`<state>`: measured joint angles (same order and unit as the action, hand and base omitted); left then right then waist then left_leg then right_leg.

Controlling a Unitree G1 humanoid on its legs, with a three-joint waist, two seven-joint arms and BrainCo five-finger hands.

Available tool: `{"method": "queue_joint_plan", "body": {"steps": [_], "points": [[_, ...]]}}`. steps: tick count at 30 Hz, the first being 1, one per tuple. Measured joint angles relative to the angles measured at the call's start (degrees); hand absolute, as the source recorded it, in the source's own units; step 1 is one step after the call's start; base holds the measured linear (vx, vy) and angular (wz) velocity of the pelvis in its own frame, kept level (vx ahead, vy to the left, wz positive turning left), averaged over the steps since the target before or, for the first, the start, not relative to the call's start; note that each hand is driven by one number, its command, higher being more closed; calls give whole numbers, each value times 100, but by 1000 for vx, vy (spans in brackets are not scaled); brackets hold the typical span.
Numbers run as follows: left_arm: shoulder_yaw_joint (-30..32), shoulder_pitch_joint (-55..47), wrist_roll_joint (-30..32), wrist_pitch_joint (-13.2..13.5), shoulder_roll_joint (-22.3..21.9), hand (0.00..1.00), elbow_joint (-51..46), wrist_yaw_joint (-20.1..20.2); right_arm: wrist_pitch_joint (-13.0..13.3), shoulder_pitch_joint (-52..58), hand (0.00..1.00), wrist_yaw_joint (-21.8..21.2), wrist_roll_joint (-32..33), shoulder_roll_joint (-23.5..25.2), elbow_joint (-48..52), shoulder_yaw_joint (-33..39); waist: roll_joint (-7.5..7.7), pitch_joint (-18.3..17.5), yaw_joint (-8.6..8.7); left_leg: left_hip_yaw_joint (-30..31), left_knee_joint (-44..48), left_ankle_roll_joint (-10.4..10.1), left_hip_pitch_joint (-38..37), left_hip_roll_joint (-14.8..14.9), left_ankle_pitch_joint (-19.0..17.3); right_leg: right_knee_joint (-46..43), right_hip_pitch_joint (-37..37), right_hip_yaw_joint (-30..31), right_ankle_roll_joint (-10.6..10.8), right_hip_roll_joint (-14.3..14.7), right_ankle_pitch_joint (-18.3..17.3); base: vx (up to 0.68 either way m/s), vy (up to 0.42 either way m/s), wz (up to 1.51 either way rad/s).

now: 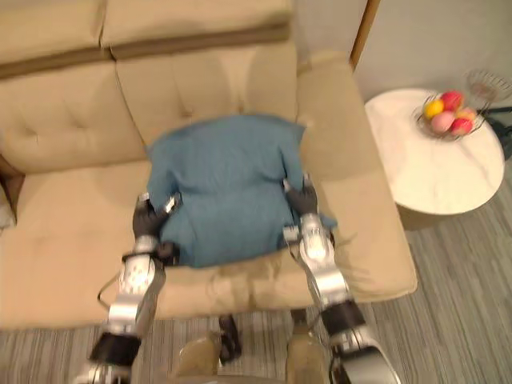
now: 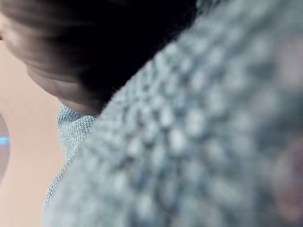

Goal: Pick up cushions and gather them together orderly.

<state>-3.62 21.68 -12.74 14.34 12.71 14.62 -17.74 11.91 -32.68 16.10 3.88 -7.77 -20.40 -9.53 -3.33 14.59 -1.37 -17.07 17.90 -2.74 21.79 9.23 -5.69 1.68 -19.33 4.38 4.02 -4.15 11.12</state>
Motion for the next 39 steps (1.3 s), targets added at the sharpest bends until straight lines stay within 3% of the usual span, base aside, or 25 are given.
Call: {"method": "queue_joint_plan", "body": {"steps": [2, 3, 6, 7, 8, 9, 10, 11, 13, 17, 20, 23, 30, 39], "points": [[-48, 1402, 0, -5, 338, 100, 594, -309, -50, -1075, 100, 304, -8, 5, -389, 345, 63, 197, -118, 97, 17, -5, 497, -23, 211, 81, -404, -142, -42, -10, 205, -263, -71, 31], [-52, 2255, 3, -3, 587, 100, 796, -472, -101, -1748, 100, 462, -21, 25, -518, 594, 66, 494, -128, 198, -4, 14, 657, -29, 362, 128, -486, -259, -71, -15, 304, -169, -67, 35], [-39, 4038, 130, -3, 1010, 100, 1432, -804, -102, -3296, 100, 884, -227, 67, -1161, 1121, 98, 772, -128, 364, -126, -5, 1096, -50, 681, 165, -878, -419, -145, -10, 484, -180, -78, 28], [-39, 4071, 132, -3, 1016, 100, 1451, -812, -102, -3330, 100, 894, -227, 67, -1184, 1133, 97, 777, -128, 367, -131, -7, 1104, -52, 687, 165, -887, -421, -146, -10, 485, -125, -61, 25], [-40, 5104, 264, -2, 1097, 100, 1938, -971, -101, -4200, 100, 1176, -275, 17, -1635, 1330, 100, 790, -110, 482, -269, -12, 1382, -134, 853, 260, -1120, -498, -167, -17, 586, -70, -28, 22], [-41, 5473, 300, -1, 1124, 0, 2162, -999, -101, -4468, 100, 1254, -324, -28, -1753, 1397, 101, 790, -87, 517, -365, -5, 1468, -159, 929, 295, -1211, -548, -178, -26, 625, -61, -24, 29], [-43, 5732, 336, -1, 1132, 0, 2314, -1005, -101, -4646, 100, 1323, -370, -70, -1817, 1435, 102, 791, -68, 552, -436, -11, 1531, -186, 996, 334, -1266, -580, -189, -37, 654, -37, -19, 25], [-43, 6180, 347, 3, 1139, 0, 2572, -1035, -92, -5007, 0, 1469, -403, -193, -1991, 1447, 114, 802, -50, 594, -628, -14, 1623, -238, 1132, 393, -1405, -617, -185, -61, 702, -44, -19, 22], [-41, 6790, 324, 20, 1211, 0, 2907, -1133, -82, -5561, 0, 1643, -397, -362, -2312, 1447, 140, 924, -2, 627, -969, -26, 1708, -300, 1359, 393, -1612, -670, -203, -78, 729, -54, -16, 19], [-34, 7437, 82, 53, 1243, 0, 3648, -1086, -81, -6195, 0, 1601, -85, -674, -3141, 1422, 182, 986, 67, 722, -1649, -53, 1860, -358, 1794, 393, -2004, -786, -230, -70, 762, -34, -2, 15], [215, 7451, -233, -22, 1143, 0, 4075, -812, -122, -6269, 0, 1249, 458, -847, -3562, 1389, 179, 999, 64, 759, -2170, -83, 1906, -328, 2088, 396, -2228, -917, -230, -26, 762, 18, 24, 12], [469, 7322, -478, -43, 1011, 0, 4157, -584, -130, -6230, 0, 1002, 755, -949, -3577, 1089, 174, 1248, 48, 779, -2213, -83, 2001, -305, 2122, 395, -2312, -998, -230, -20, 761, 47, 51, 9], [818, 6111, -573, -87, 571, 0, 4147, -99, -226, -5309, 0, 607, 1011, -924, -3363, 303, 175, 1276, 47, 727, -2088, -87, 2189, -282, 2118, 392, -2430, -1048, -229, -24, 761, 46, 85, 2], [901, 4726, -575, -39, 826, 0, 3044, 0, -73, -3762, 0, 351, 1023, -891, -1795, 298, 175, 1275, 36, 542, -2091, -147, 1720, -128, 2068, 356, -2057, -924, -290, 120, 702, -46, 28, -10]]}}
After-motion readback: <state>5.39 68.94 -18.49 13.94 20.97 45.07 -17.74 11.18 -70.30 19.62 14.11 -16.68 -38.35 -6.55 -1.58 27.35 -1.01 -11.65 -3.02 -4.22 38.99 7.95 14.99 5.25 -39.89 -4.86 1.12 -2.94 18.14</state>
